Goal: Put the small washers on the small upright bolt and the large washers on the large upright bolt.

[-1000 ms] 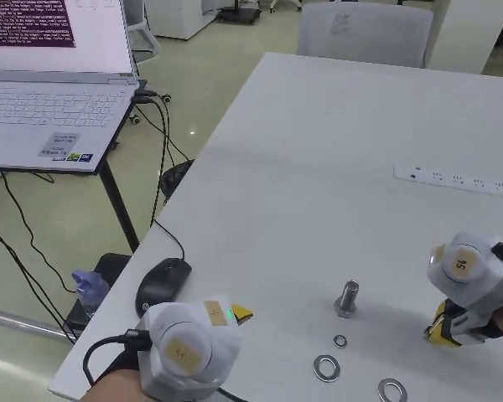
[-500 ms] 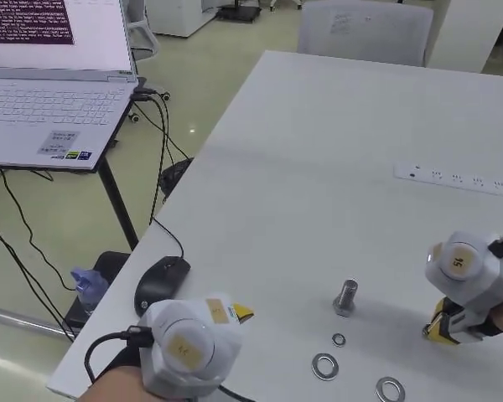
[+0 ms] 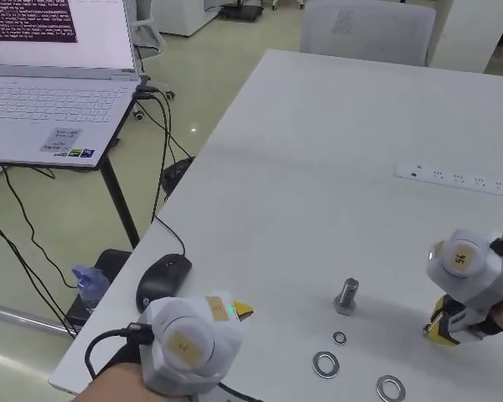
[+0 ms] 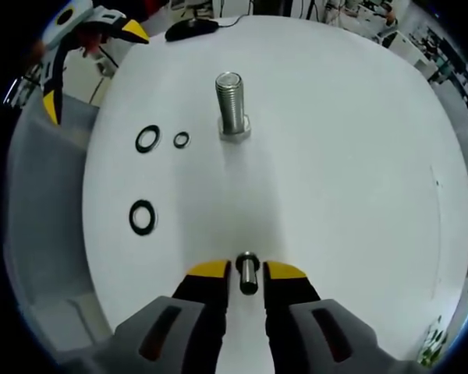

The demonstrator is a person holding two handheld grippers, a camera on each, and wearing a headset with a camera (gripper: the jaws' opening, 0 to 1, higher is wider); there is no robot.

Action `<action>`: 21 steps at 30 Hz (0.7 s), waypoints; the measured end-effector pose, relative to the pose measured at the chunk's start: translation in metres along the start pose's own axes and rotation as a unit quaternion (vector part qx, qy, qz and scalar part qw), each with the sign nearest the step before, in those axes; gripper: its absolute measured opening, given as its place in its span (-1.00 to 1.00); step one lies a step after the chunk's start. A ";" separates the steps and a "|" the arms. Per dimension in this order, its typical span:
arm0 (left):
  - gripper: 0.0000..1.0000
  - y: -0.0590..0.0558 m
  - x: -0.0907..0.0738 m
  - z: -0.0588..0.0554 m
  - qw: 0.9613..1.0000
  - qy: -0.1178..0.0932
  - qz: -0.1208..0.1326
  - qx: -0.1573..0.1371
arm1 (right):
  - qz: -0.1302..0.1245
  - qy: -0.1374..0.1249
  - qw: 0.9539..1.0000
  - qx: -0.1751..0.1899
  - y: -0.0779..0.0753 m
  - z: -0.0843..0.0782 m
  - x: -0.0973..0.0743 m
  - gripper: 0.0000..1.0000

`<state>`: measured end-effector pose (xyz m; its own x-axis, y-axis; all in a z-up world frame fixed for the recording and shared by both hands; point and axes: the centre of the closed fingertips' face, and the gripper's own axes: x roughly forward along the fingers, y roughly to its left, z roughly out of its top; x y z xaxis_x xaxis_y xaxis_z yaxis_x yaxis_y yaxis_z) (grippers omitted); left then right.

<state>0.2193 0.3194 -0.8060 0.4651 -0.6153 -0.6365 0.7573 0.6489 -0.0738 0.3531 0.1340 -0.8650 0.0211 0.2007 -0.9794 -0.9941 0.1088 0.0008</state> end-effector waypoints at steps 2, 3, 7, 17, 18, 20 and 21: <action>0.80 0.000 0.000 0.000 1.000 0.000 0.000 0.000 | 0.000 -0.001 1.000 -0.001 -0.001 0.001 0.000 -0.61; 0.80 0.000 0.000 0.000 1.000 0.000 0.000 0.000 | 0.000 -0.002 1.000 0.000 -0.001 0.001 -0.001 -0.59; 0.80 0.001 -0.001 0.002 1.000 -0.001 0.001 0.001 | 0.001 -0.002 1.000 -0.002 -0.001 0.001 -0.003 -0.56; 0.85 0.003 -0.004 0.010 1.000 -0.010 0.004 0.004 | -0.002 -0.016 1.000 -0.005 -0.004 0.009 -0.013 -0.46; 0.85 0.002 -0.003 0.010 1.000 -0.009 0.003 0.004 | -0.002 -0.020 1.000 -0.005 -0.005 0.011 -0.015 -0.46; 0.85 0.002 -0.003 0.010 1.000 -0.008 0.002 0.004 | -0.003 -0.030 1.000 -0.005 -0.005 0.018 -0.019 -0.45; 0.85 0.001 -0.003 0.009 1.000 -0.007 0.002 0.004 | -0.003 -0.032 0.999 -0.006 -0.004 0.020 -0.021 -0.45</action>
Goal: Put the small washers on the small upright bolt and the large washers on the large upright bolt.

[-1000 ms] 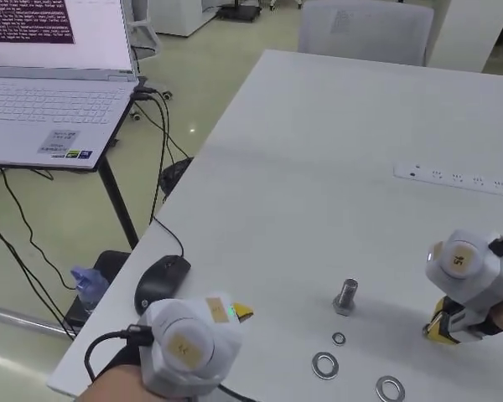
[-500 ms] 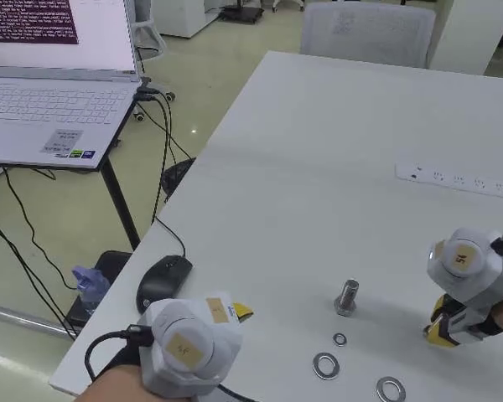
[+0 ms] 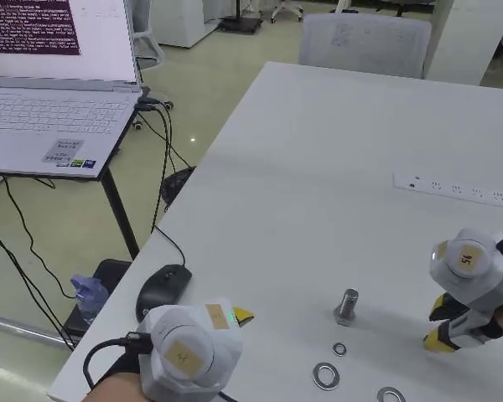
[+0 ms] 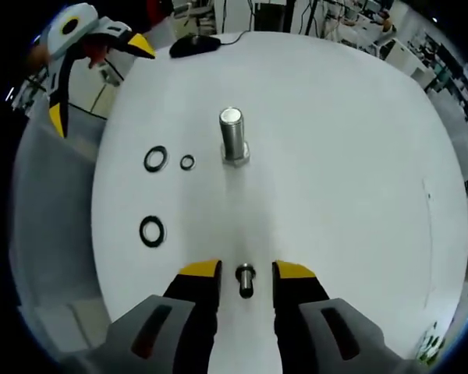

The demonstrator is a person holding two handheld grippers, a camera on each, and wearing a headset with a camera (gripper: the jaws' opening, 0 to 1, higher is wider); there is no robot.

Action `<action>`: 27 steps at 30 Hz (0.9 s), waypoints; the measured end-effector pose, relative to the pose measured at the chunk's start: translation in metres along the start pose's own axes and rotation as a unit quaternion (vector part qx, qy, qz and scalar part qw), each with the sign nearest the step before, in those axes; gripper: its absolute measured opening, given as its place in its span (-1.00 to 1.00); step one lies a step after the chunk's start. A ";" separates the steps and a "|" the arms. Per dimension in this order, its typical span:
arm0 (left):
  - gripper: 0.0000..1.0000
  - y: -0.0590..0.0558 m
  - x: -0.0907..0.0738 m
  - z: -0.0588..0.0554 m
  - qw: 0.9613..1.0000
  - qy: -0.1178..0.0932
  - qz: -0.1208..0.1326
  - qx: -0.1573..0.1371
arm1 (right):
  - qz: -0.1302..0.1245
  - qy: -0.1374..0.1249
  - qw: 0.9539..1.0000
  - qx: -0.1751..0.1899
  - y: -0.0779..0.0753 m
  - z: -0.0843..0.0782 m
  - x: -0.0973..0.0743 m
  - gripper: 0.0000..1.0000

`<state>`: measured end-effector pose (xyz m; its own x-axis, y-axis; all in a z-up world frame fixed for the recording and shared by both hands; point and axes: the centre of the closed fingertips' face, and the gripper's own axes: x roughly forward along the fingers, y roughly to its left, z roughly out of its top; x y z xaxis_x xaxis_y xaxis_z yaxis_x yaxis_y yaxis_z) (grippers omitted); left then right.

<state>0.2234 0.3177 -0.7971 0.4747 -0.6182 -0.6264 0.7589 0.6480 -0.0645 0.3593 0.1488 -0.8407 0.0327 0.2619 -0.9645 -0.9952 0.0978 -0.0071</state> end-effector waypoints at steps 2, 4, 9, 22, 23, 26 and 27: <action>0.85 -0.001 0.000 0.002 1.000 -0.003 -0.001 0.001 | -0.002 -0.006 1.000 -0.006 0.000 0.007 -0.003 -0.43; 0.85 -0.002 0.000 0.003 1.000 -0.005 -0.002 -0.001 | -0.002 -0.009 1.000 -0.013 0.003 0.012 -0.005 -0.43; 0.88 -0.002 0.000 0.002 1.000 -0.003 -0.003 -0.001 | 0.000 -0.017 1.000 -0.026 0.007 0.026 -0.008 -0.41; 0.90 -0.005 0.000 0.003 1.000 -0.007 -0.004 -0.004 | 0.006 -0.024 0.998 -0.053 0.024 0.046 -0.009 -0.42; 0.90 -0.005 0.000 0.003 1.000 -0.007 -0.004 -0.003 | 0.006 -0.025 0.998 -0.055 0.025 0.048 -0.008 -0.42; 0.90 -0.005 0.000 0.003 1.000 -0.007 -0.004 -0.003 | 0.010 -0.026 0.998 -0.065 0.034 0.054 -0.005 -0.42; 0.90 -0.005 0.000 0.003 1.000 -0.008 -0.004 -0.003 | 0.012 -0.027 0.997 -0.068 0.036 0.056 -0.004 -0.42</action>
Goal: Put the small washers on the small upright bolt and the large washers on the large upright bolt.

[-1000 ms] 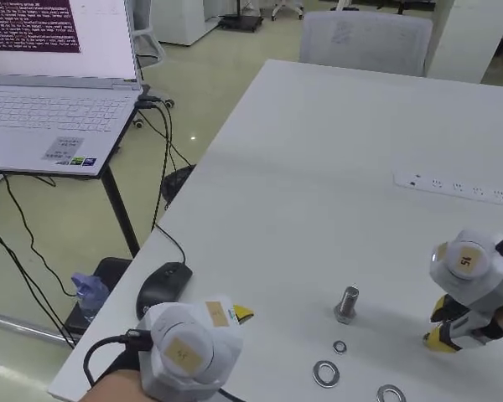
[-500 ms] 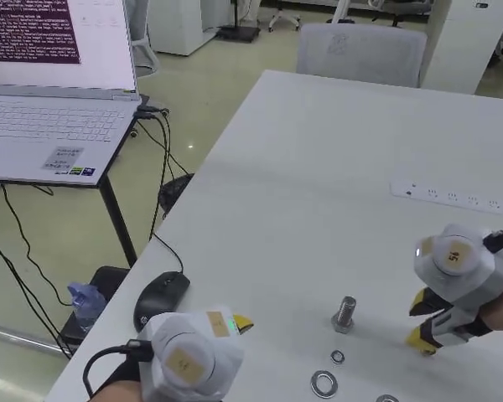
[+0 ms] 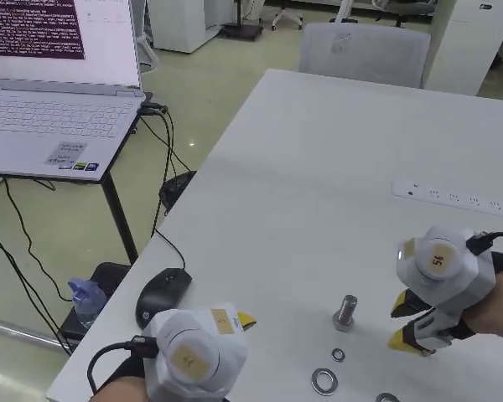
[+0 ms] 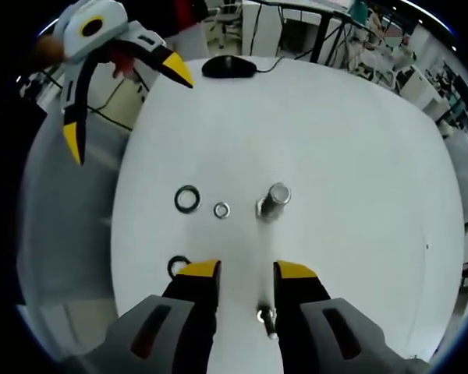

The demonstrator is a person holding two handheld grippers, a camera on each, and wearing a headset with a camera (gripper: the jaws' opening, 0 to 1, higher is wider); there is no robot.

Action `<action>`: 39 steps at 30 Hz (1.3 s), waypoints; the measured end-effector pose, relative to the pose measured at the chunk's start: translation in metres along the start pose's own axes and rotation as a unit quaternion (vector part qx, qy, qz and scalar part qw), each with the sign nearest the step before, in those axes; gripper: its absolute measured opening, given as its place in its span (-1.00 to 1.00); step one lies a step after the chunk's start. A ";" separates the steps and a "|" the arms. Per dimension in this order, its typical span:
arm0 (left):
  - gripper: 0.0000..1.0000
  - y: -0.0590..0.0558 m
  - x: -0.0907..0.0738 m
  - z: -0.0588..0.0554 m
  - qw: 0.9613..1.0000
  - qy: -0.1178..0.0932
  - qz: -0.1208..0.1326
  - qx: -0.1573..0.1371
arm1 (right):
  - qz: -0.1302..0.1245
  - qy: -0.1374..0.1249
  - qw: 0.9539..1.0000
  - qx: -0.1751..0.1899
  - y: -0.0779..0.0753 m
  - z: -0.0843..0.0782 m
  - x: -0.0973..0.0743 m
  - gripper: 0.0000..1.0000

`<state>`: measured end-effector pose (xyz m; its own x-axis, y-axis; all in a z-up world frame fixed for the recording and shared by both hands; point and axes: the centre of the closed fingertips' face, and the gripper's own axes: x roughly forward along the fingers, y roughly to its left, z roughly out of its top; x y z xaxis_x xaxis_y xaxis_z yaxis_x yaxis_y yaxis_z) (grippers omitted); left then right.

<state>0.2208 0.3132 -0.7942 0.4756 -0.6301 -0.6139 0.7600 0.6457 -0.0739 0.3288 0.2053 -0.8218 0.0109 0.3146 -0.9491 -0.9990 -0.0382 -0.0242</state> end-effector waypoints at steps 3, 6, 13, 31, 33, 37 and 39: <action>0.90 0.000 0.000 0.000 1.000 -0.001 0.000 -0.001 | 0.005 -0.006 1.000 -0.016 0.004 0.008 0.005 -0.45; 0.90 0.000 0.001 -0.001 1.000 0.000 -0.001 0.002 | 0.007 0.000 1.000 -0.025 0.007 0.012 0.010 -0.46; 0.89 -0.002 0.003 0.001 1.000 -0.005 -0.003 0.004 | 0.015 -0.001 0.999 -0.042 0.017 0.020 0.018 -0.47; 0.90 -0.004 0.000 -0.004 1.000 -0.003 -0.004 0.003 | 0.026 0.002 0.997 -0.067 0.026 0.028 0.049 -0.49; 0.90 -0.004 0.000 -0.004 1.000 -0.004 -0.005 0.003 | 0.028 0.004 0.997 -0.068 0.027 0.028 0.051 -0.49; 0.90 -0.005 0.000 -0.003 1.000 -0.004 -0.005 0.004 | 0.027 0.005 0.997 -0.074 0.028 0.029 0.054 -0.49; 0.90 -0.005 0.001 -0.002 1.000 -0.005 -0.006 0.005 | 0.028 0.004 0.997 -0.074 0.028 0.030 0.056 -0.49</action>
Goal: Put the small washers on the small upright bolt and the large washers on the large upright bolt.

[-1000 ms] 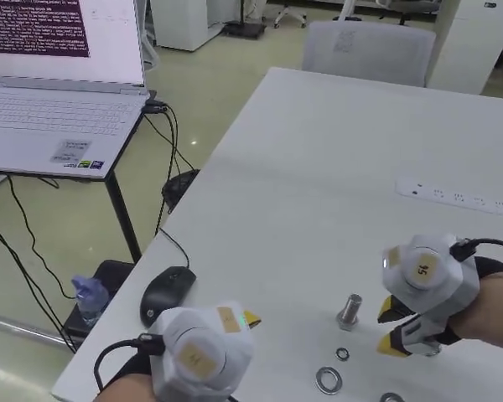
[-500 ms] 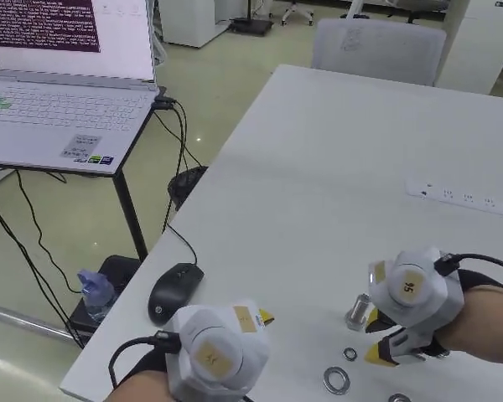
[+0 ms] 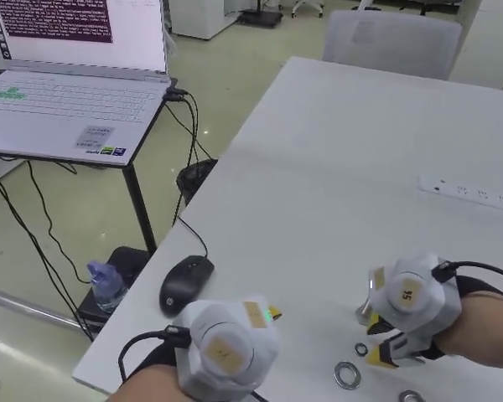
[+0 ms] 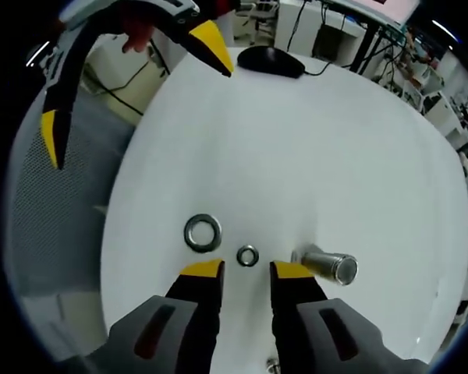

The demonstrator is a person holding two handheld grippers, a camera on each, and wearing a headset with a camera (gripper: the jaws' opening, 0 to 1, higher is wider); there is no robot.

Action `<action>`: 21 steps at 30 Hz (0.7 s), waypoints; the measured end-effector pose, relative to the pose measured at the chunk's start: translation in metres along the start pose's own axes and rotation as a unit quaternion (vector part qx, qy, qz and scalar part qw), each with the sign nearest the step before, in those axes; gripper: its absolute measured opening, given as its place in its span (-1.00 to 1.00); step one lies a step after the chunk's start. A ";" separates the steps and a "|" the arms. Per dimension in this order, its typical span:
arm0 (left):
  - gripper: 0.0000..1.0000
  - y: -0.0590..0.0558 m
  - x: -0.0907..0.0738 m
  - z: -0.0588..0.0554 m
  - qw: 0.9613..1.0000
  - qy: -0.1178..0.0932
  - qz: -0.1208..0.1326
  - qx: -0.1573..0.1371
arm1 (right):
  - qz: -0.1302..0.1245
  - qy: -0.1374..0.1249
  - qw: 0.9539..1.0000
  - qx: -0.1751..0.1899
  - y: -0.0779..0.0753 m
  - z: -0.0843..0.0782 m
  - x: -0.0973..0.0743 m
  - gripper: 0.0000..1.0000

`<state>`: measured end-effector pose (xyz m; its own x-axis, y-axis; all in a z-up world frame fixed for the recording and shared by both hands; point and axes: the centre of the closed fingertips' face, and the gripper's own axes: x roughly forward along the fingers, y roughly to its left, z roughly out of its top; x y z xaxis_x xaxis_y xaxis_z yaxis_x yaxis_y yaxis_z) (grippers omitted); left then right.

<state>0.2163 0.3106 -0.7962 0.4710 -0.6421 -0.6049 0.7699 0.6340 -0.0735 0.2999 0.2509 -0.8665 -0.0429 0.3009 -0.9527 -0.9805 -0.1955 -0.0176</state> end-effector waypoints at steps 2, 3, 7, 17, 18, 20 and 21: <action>0.90 0.000 0.000 0.000 1.000 0.000 -0.001 0.001 | -0.002 -0.002 1.000 -0.002 -0.001 0.001 0.002 -0.51; 0.90 0.000 0.000 0.001 1.000 -0.001 -0.001 0.001 | -0.002 -0.003 1.000 -0.003 -0.001 0.001 0.003 -0.51; 0.89 0.000 -0.001 0.001 1.000 -0.001 -0.002 0.002 | -0.001 -0.001 1.000 -0.002 -0.002 0.000 0.006 -0.53; 0.87 0.001 0.000 0.004 1.000 -0.006 -0.002 -0.003 | -0.003 0.001 1.000 0.003 -0.002 -0.002 0.011 -0.55; 0.87 0.001 0.000 0.005 1.000 -0.006 -0.002 -0.002 | -0.002 0.005 1.000 0.003 -0.002 -0.004 0.011 -0.55; 0.86 0.000 0.001 0.005 1.000 -0.006 -0.004 -0.002 | -0.005 0.003 1.000 0.005 -0.003 -0.003 0.011 -0.56; 0.86 0.000 0.001 0.004 1.000 -0.006 -0.004 -0.001 | -0.005 0.002 1.000 0.005 -0.002 -0.003 0.011 -0.57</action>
<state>0.2184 0.3080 -0.7930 0.4703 -0.6518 -0.5950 0.7722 0.6303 -0.0801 0.3023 0.2519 -0.8776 -0.0326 0.2995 -0.9535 -0.9828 -0.1829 -0.0238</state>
